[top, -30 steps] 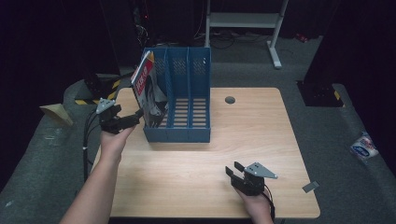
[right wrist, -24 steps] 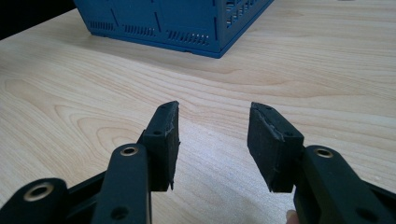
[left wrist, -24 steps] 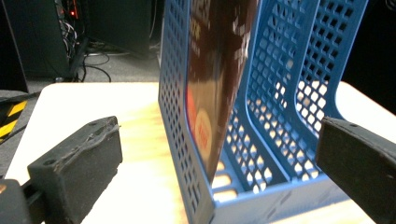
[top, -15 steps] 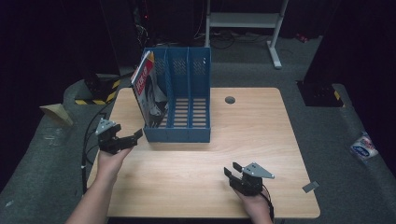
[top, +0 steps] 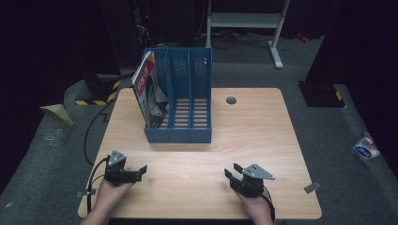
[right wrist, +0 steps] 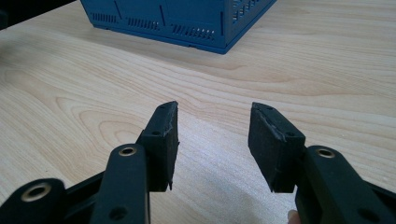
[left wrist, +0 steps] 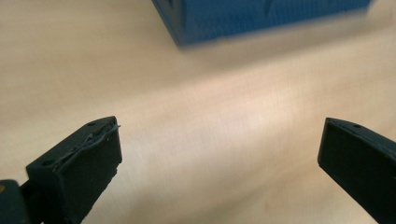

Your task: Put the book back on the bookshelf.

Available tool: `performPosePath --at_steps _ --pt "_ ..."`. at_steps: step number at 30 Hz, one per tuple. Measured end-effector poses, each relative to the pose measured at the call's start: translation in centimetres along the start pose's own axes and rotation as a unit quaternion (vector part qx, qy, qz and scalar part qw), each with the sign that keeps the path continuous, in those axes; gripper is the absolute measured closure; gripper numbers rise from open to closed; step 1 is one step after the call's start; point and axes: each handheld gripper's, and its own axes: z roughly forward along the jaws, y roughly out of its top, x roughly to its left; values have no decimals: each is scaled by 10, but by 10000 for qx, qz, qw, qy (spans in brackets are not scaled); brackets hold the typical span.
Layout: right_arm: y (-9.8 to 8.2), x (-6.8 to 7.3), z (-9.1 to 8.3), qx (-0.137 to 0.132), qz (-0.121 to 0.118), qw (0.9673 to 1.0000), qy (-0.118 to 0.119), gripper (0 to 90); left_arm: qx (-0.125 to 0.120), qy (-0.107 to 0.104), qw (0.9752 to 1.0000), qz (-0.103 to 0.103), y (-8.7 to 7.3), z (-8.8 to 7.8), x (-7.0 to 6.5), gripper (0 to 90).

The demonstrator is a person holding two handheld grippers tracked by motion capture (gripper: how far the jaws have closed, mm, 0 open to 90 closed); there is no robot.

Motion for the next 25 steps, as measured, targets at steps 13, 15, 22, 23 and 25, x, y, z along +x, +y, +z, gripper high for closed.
performPosePath --at_steps 13,15,22,23,25 --pt "4 5 14 817 -186 9965 22 387 192 35 9991 378 -15 2 -8 24" --pt "5 8 22 1257 -209 9918 -47 354 191 62 9991 376 -15 2 -8 32" --pt "6 15 26 1313 -596 9893 -210 353 174 103 9992 337 -16 1 -8 43" --pt "6 15 26 1312 -572 9895 -211 354 178 103 9991 358 -16 1 -8 43" --pt "6 15 27 1323 -531 9896 -208 355 199 98 9991 357 -16 0 -8 43"
